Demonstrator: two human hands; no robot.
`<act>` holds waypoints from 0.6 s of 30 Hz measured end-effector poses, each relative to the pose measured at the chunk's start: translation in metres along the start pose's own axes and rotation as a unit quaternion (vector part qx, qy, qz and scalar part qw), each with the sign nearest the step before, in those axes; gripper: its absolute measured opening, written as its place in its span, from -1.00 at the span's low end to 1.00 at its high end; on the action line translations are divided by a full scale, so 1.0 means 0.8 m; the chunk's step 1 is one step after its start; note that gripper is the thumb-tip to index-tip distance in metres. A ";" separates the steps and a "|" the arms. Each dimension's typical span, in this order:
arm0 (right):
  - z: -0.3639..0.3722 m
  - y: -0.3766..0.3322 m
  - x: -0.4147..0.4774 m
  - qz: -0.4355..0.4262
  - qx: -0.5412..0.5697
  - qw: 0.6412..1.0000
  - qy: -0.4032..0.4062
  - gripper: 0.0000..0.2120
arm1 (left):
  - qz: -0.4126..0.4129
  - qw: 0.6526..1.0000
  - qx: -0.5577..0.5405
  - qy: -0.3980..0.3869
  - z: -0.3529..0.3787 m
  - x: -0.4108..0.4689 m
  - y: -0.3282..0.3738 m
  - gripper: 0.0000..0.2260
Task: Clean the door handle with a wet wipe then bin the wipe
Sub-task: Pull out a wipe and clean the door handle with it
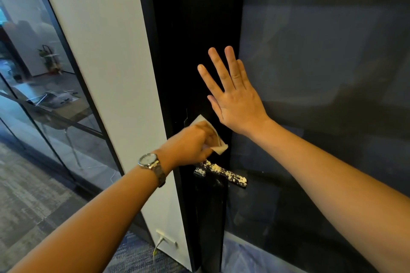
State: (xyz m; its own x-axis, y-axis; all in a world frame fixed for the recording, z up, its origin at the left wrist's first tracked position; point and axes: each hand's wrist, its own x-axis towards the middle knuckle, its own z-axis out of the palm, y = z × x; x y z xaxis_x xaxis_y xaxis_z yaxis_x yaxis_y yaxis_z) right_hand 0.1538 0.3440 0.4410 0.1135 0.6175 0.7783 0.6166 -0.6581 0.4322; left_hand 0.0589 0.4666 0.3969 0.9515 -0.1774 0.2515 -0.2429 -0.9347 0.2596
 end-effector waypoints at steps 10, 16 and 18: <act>0.000 0.000 0.001 -0.003 0.000 1.000 0.002 -0.45 | -0.089 0.983 -0.082 0.136 -0.001 -0.011 -0.013 -0.78; -0.002 0.002 0.001 -0.004 -0.014 1.000 0.005 -0.45 | -0.361 0.865 -0.250 0.243 0.015 0.000 0.004 -0.83; -0.002 0.001 0.001 -0.005 -0.014 1.000 0.005 -0.45 | -0.296 0.907 -0.156 0.255 0.014 -0.002 0.013 -0.82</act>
State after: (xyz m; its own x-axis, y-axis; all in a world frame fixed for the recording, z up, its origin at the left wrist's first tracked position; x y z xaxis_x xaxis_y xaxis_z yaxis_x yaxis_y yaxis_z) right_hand 0.1530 0.3431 0.4427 0.0997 0.6191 0.7789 0.5959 -0.6641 0.4516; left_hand 0.0571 0.4538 0.3888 0.7411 0.5675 0.3587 0.1652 -0.6721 0.7218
